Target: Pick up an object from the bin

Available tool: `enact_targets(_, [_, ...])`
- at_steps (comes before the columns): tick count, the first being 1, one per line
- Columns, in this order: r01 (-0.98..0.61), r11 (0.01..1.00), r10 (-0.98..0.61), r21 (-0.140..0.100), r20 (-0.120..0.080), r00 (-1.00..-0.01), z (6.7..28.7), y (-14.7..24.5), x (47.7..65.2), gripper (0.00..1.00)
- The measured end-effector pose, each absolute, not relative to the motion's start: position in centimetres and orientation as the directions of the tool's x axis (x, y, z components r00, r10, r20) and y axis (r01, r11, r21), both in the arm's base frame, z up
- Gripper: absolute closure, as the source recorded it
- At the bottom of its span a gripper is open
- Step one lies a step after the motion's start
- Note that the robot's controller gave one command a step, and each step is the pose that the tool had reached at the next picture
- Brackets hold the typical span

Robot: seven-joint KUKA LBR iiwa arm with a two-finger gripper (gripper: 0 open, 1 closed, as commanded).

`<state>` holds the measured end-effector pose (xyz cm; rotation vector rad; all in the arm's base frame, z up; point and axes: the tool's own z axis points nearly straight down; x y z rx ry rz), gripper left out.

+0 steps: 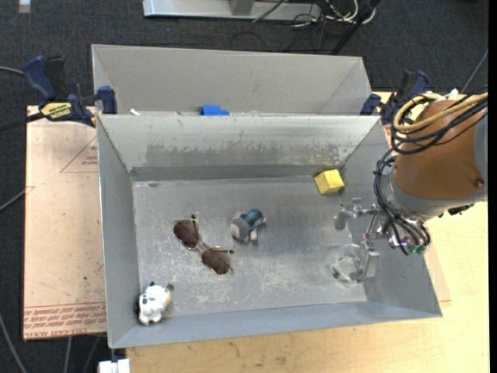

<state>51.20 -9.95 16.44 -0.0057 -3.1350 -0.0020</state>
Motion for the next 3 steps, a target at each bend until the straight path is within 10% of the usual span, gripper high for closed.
enact_targets(3, [-0.459,0.889,-0.459,0.000,0.000,-0.889,11.8,-14.7,53.4,0.00])
